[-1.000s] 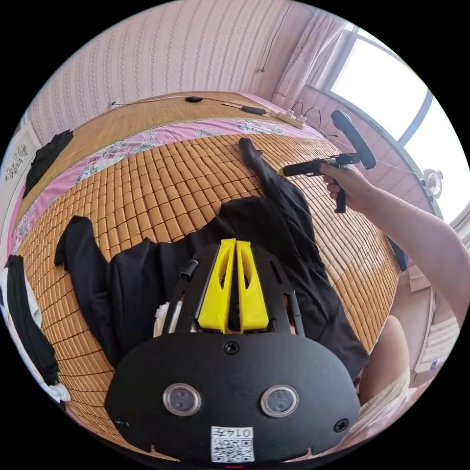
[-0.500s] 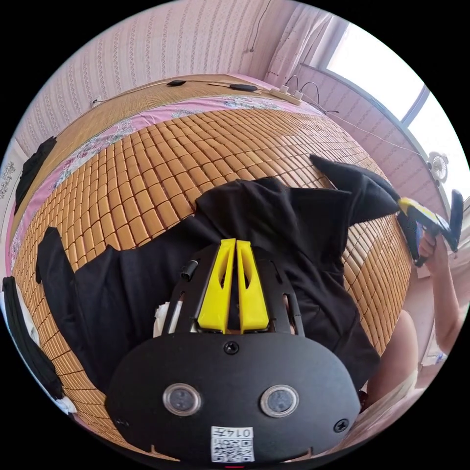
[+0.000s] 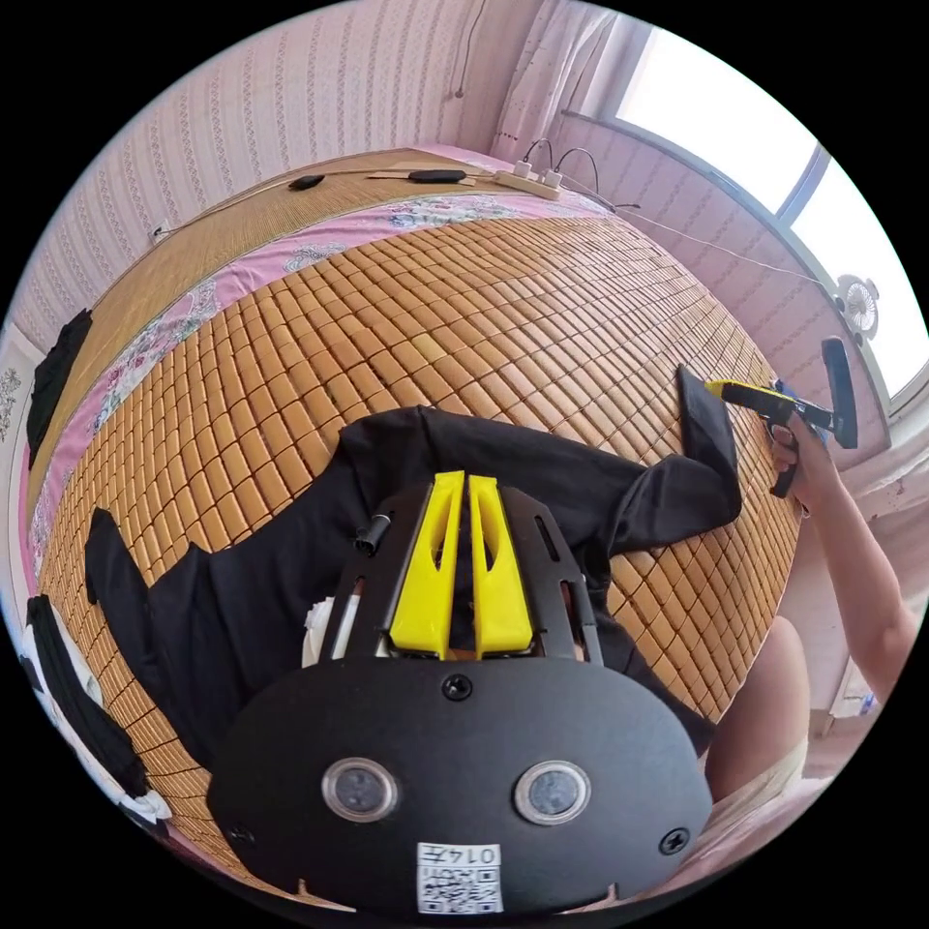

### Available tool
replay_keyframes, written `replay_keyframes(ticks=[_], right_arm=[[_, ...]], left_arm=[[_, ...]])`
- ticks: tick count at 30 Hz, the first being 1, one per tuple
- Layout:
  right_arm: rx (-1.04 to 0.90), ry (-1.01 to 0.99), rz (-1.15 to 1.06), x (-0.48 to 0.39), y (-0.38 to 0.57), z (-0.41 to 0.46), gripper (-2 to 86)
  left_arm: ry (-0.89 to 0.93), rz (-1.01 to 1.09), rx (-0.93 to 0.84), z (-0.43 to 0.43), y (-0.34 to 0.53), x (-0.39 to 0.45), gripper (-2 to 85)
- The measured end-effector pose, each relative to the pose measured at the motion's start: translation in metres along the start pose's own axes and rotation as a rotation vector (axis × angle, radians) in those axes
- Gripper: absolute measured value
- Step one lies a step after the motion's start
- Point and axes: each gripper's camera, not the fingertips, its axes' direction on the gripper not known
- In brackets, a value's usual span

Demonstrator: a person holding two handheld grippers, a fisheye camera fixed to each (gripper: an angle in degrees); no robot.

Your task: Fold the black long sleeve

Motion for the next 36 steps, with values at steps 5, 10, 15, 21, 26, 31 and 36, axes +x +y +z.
replay_keyframes(ticks=[5, 10, 15, 21, 26, 31, 36], right_arm=[[-0.020, 0.115, -0.114, -0.015, 0.005, 0.016, 1.4], [0.389, -0.245, -0.063, 0.036, 0.076, -0.094, 0.1], [0.445, -0.187, 0.032, 0.080, 0.207, -0.156, 0.2], [0.192, 0.000, 0.219, 0.116, 0.317, -0.146, 0.1], [0.218, 0.026, 0.183, 0.106, 0.312, -0.157, 0.1], [0.100, 0.195, 0.011, 0.076, 0.259, -0.106, -0.4], [0.101, 0.223, -0.008, 0.082, 0.249, -0.082, -0.8]], left_arm=[[-0.068, 0.076, -0.063, 0.035, -0.012, 0.030, -0.9], [-0.068, 0.079, -0.054, 0.039, -0.014, 0.035, -1.0], [-0.006, 0.042, -0.046, 0.042, -0.012, 0.030, -1.0], [0.021, 0.106, -0.026, 0.035, -0.009, 0.048, -0.9], [-0.012, 0.155, -0.022, 0.032, -0.022, 0.070, -0.9], [-0.040, 0.096, -0.042, 0.055, -0.039, 0.082, -0.9], [-0.081, 0.043, -0.023, 0.064, -0.050, 0.091, -1.0]])
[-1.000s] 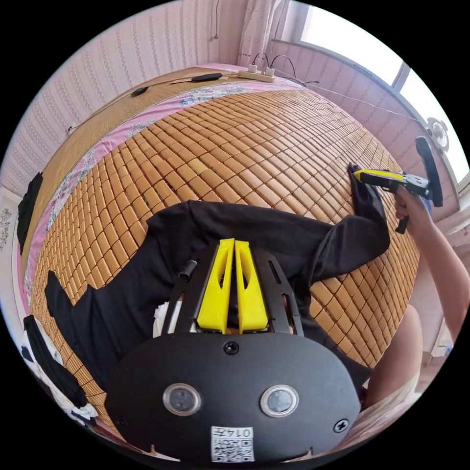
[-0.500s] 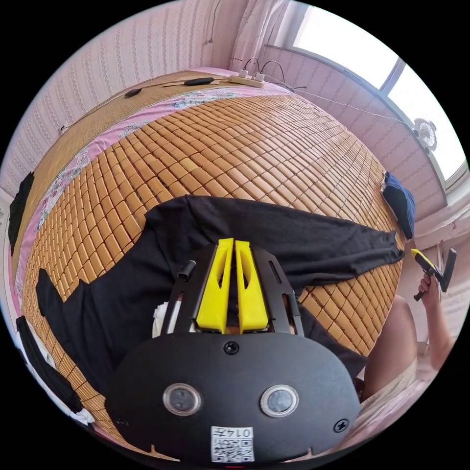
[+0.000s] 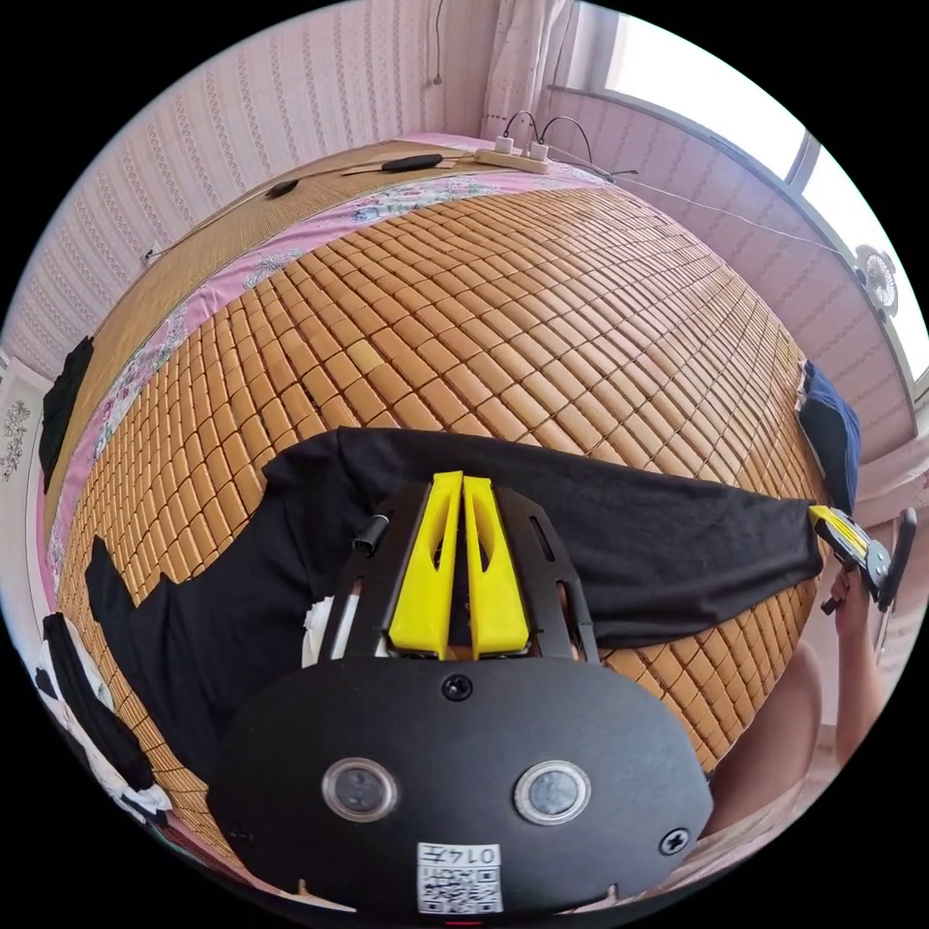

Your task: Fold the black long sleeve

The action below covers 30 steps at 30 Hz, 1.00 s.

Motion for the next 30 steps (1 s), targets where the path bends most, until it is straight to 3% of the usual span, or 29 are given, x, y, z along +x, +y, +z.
replay_keyframes(ticks=[4, 13, 24, 30], right_arm=[[0.017, -0.046, 0.020, 0.018, -0.005, 0.002, -0.9], [0.016, -0.056, 0.030, 0.038, -0.008, 0.003, -1.0], [0.054, -0.064, 0.015, 0.039, -0.009, -0.018, -1.0], [0.018, -0.135, -0.082, 0.012, 0.004, -0.033, -0.8]], left_arm=[[-0.062, 0.020, 0.018, 0.003, -0.010, 0.010, -1.0], [0.023, -0.083, 0.025, 0.007, -0.019, 0.000, -0.9], [-0.007, -0.051, 0.051, -0.022, -0.005, -0.002, 4.1], [-0.013, 0.073, 0.131, -0.059, 0.020, 0.015, 4.3]])
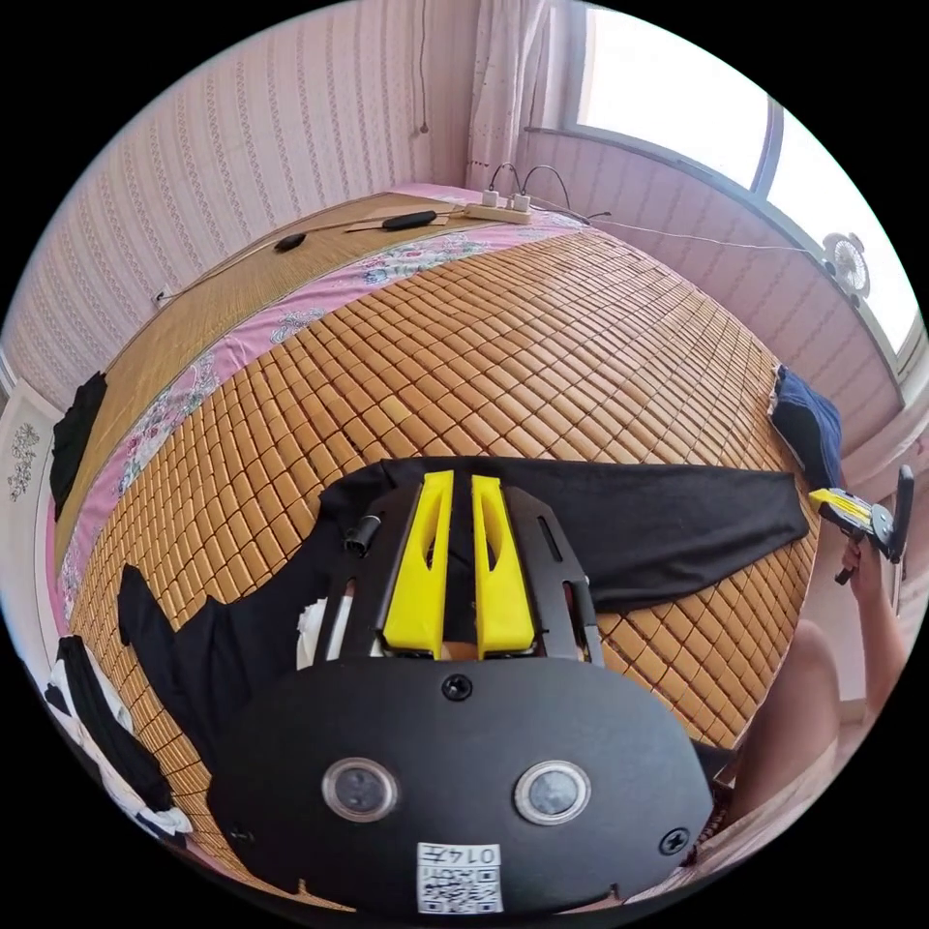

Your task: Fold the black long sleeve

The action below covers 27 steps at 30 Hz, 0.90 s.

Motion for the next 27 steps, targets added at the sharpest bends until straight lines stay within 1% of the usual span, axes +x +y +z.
replay_keyframes(ticks=[2, 8, 14, 15, 18, 25, 27], right_arm=[[-0.025, -0.010, -0.017, -0.006, 0.003, 0.002, -0.7], [-0.065, -0.008, -0.002, -0.009, 0.002, 0.012, -0.3], [-0.088, 0.008, -0.018, -0.006, -0.009, 0.026, -0.1], [-0.110, 0.012, -0.018, -0.004, -0.010, 0.033, -0.1], [-0.096, 0.003, -0.023, -0.002, -0.012, 0.037, -0.2], [-0.091, -0.048, -0.017, 0.002, -0.028, 0.041, -0.6], [-0.025, -0.016, -0.009, 0.001, -0.040, 0.034, -0.8]], left_arm=[[0.010, 0.041, -0.027, 0.003, 0.001, 0.013, 4.4], [0.068, 0.038, -0.096, 0.028, -0.014, 0.035, 5.0], [0.044, 0.054, -0.151, 0.051, -0.022, 0.055, 4.8], [0.033, 0.056, -0.141, 0.051, -0.021, 0.055, 4.5], [0.003, 0.043, -0.116, 0.049, -0.019, 0.055, 2.7], [0.042, 0.039, -0.114, 0.041, -0.010, 0.043, 0.1], [0.038, 0.043, -0.118, 0.038, -0.007, 0.042, 0.1]])
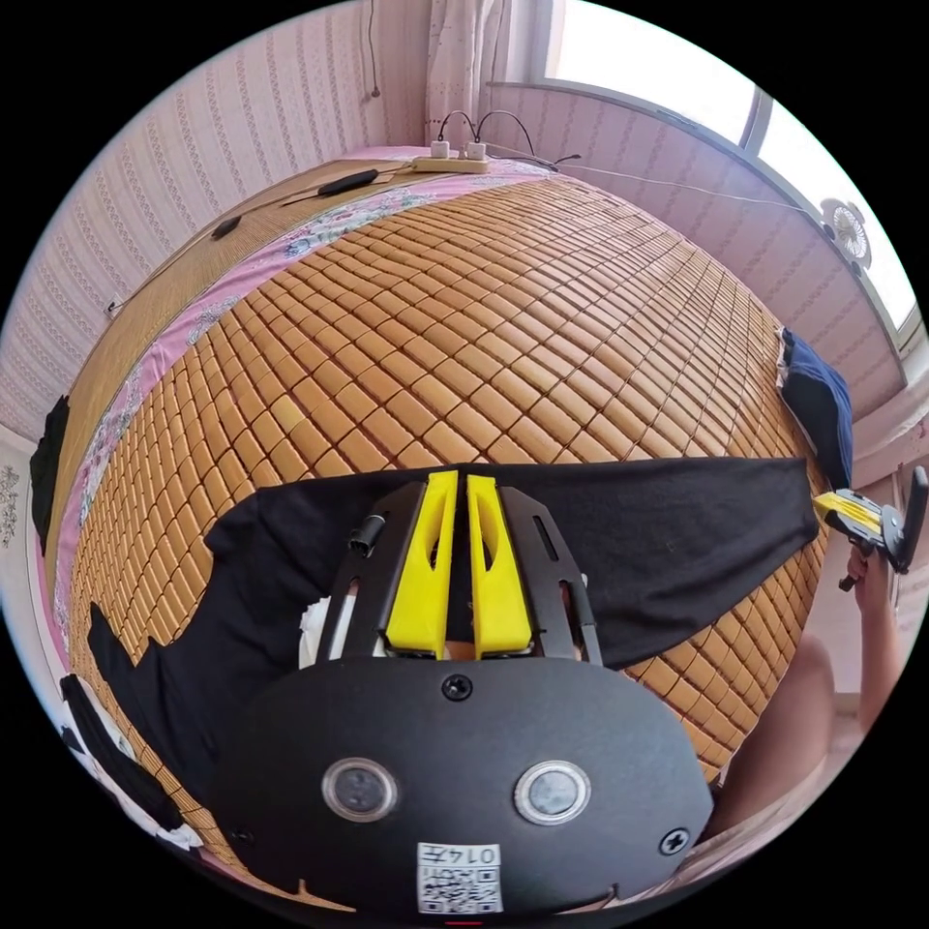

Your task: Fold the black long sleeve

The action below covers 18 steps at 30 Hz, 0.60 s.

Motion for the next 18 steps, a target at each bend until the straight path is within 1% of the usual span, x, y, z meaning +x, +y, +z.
replay_keyframes(ticks=[2, 5, 6, 7, 10, 12, 15, 18], right_arm=[[0.019, 0.029, 0.011, 0.003, -0.014, 0.005, -0.9], [-0.058, 0.058, 0.025, 0.010, -0.034, 0.034, -0.9], [-0.020, 0.056, 0.026, 0.012, -0.038, 0.035, -0.9], [-0.026, 0.070, 0.040, 0.015, -0.042, 0.039, -0.9], [-0.015, 0.009, 0.081, 0.021, -0.049, 0.044, -0.9], [-0.017, 0.019, 0.081, 0.018, -0.053, 0.045, -0.9], [-0.004, 0.047, 0.059, 0.002, -0.056, 0.037, -0.6], [0.006, 0.014, 0.011, -0.034, -0.054, 0.020, 0.8]], left_arm=[[-0.005, -0.004, 0.000, -0.004, 0.005, -0.002, 0.1], [0.003, -0.022, -0.001, -0.008, 0.012, -0.007, 0.4], [0.004, -0.027, -0.003, -0.009, 0.013, -0.008, 0.5], [0.006, -0.034, -0.008, -0.011, 0.015, -0.011, 0.7], [0.010, -0.047, -0.017, -0.016, 0.021, -0.017, 2.2], [0.029, -0.059, -0.010, -0.024, 0.028, -0.023, 4.4], [0.056, -0.058, 0.037, -0.058, 0.046, -0.037, 7.3], [0.091, -0.008, 0.138, -0.118, 0.093, -0.052, 10.2]])
